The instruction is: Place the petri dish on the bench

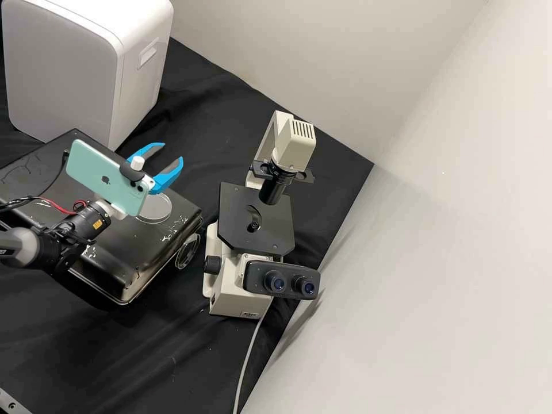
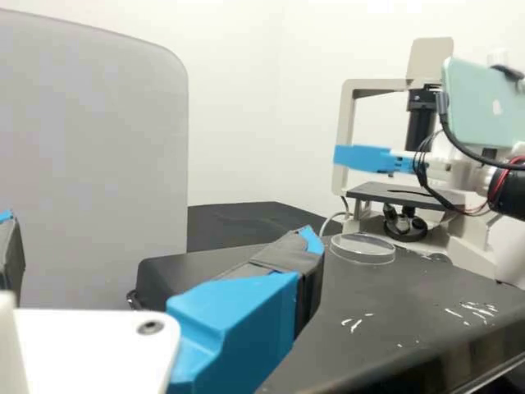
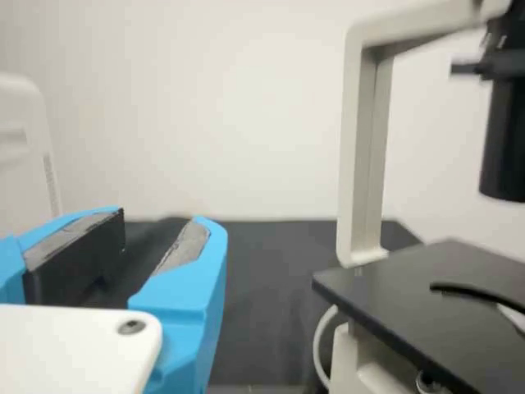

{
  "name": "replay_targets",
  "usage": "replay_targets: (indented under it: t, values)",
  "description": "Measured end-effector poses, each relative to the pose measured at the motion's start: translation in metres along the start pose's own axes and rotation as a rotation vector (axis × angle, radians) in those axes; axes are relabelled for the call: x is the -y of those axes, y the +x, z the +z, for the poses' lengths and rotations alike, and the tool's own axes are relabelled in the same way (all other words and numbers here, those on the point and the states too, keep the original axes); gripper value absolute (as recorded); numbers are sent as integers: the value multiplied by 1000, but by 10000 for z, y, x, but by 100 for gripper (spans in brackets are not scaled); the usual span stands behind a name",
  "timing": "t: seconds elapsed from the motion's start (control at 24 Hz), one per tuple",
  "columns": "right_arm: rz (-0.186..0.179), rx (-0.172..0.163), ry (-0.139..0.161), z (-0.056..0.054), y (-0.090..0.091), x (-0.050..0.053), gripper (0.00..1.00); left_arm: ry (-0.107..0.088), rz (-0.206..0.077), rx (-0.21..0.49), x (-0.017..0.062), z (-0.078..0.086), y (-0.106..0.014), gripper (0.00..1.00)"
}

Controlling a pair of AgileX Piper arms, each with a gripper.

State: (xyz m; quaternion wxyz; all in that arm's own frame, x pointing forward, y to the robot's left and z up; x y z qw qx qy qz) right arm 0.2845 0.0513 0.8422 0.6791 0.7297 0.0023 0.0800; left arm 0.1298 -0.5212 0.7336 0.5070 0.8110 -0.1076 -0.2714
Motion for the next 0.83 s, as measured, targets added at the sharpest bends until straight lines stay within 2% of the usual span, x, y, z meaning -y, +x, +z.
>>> replay_targets:
  t: [0.04,0.08,0.12,0.17,0.25,0.33,0.37,0.42,0.46,0.58,0.83]
  values:
    - [25,-22,5,-19,-20,-5,100,7,1,-5,0,6,-5,100]
    - [55,-52,11,-47,-37,-15,100,7,6,-16,-7,7,-12,100]
    - [84,-85,10,-73,-49,-38,100,-3,10,-29,-12,15,-25,100]
    - [91,-94,18,-78,-56,-42,100,0,14,-40,-19,14,-33,100]
    - [85,-98,43,-80,-72,-22,100,-16,34,-45,-55,10,-46,100]
    - [69,-102,52,-94,-87,18,100,-92,71,-44,-119,0,-67,100]
    - [62,-107,54,-108,-94,36,100,-124,86,-45,-142,-7,-73,100]
    - [55,-112,56,-124,-101,52,100,-146,95,-46,-154,-12,-76,100]
    - [45,-117,56,-140,-115,78,100,-154,100,-45,-159,-12,-77,100]
    - [27,-132,43,-187,-153,122,100,-155,100,-45,-159,-12,-77,100]
    - [5,-143,46,-222,-184,178,100,-156,100,-46,-159,-13,-77,100]
